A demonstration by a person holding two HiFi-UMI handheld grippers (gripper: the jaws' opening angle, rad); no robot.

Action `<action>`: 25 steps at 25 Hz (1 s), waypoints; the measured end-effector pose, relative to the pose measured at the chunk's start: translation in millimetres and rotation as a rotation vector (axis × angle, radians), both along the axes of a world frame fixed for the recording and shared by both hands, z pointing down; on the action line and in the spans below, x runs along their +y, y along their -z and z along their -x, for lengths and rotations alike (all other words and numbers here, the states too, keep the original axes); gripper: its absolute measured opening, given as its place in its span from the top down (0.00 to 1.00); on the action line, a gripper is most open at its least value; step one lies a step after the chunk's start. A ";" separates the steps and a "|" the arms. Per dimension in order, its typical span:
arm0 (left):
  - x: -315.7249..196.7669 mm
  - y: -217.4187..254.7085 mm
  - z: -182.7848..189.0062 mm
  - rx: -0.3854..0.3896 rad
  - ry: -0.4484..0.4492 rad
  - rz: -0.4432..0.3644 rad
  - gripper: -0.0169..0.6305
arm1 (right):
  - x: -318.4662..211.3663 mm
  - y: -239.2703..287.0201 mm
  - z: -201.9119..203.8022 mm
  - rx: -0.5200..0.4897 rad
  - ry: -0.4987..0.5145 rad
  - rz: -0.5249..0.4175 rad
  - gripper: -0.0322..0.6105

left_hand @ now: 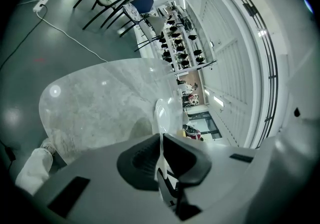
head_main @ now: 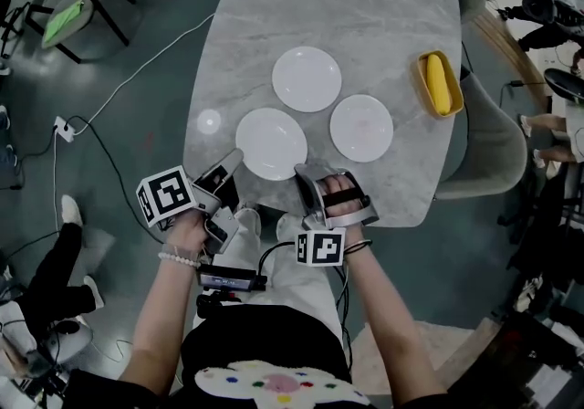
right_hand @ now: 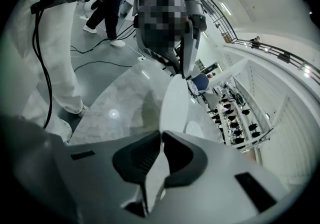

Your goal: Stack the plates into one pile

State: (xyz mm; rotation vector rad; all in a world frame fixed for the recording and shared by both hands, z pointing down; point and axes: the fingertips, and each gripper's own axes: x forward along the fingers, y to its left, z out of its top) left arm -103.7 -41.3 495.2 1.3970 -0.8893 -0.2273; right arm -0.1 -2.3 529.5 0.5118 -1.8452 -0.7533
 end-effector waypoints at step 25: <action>-73.9 5.0 -46.7 0.012 -0.139 -0.100 0.92 | -74.3 25.5 -49.7 0.113 -0.049 -0.125 0.91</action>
